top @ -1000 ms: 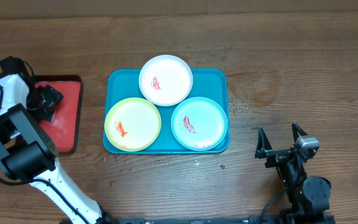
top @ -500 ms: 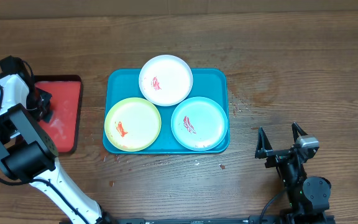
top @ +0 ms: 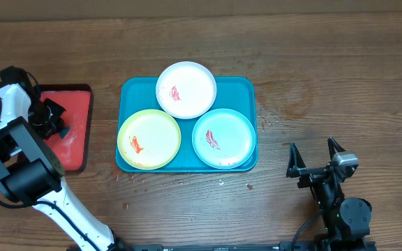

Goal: Clean dirty plates on tray and stack at the side
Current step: 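Dip and rub the sponge in the basin water with the left gripper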

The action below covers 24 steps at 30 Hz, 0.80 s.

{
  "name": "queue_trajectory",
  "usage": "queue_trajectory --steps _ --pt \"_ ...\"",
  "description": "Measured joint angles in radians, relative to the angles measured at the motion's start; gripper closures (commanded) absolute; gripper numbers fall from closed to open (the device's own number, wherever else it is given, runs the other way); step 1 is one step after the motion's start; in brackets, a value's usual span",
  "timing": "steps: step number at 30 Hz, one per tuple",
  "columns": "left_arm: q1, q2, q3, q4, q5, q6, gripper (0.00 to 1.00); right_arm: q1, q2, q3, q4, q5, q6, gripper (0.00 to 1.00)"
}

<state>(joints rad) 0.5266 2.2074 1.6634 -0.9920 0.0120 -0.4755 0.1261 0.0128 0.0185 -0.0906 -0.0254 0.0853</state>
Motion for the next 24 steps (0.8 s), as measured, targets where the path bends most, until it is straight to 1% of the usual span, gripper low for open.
queue_trajectory --steps 1,3,6,12,13,15,16,19,20,21,22,24 --pt "0.0 0.0 0.0 -0.007 0.017 0.025 0.0 0.0 0.0 0.0 0.001 0.0 0.0 0.0" --pt "-0.001 0.0 0.0 -0.016 0.048 0.06 0.0 0.0 0.0 0.0 0.001 0.0 -0.001 0.0" --pt "-0.002 0.001 0.0 -0.011 0.055 0.087 0.0 0.0 0.0 0.0 0.0 0.0 -0.001 0.0" --pt "-0.002 0.001 0.0 0.025 0.004 0.094 0.0 0.0 0.0 0.0 0.0 0.0 0.0 0.0" --pt "-0.002 0.001 0.0 0.032 -0.006 0.093 0.02 0.0 0.0 0.0 0.0 0.0 0.0 0.0" --pt "-0.002 0.001 0.0 0.045 -0.024 0.082 0.15 0.0 0.0 0.0 0.001 0.0 0.0 0.0" --pt "-0.001 0.001 0.0 0.051 -0.03 0.073 0.23 0.0 0.0 0.0 0.001 0.0 0.0 0.0" --pt "-0.001 0.002 0.0 0.069 -0.046 0.05 0.56 0.0 0.0 0.0 0.0 0.0 0.0 0.0" --pt "-0.001 0.002 0.0 0.074 -0.048 0.042 0.73 0.0 0.0 0.0 0.0 0.0 0.0 0.0" --pt "-0.001 0.002 0.0 0.077 -0.051 0.037 0.92 0.0 0.0 0.0 0.001 0.0 0.0 0.0" --pt "-0.001 0.002 0.0 0.077 -0.051 0.031 0.96 0.0 0.0 0.0 0.0 0.0 0.0 0.0" --pt "-0.001 0.002 0.0 0.076 -0.052 0.031 0.96 0.0 0.0 0.0 0.0 0.0 0.0 0.0"
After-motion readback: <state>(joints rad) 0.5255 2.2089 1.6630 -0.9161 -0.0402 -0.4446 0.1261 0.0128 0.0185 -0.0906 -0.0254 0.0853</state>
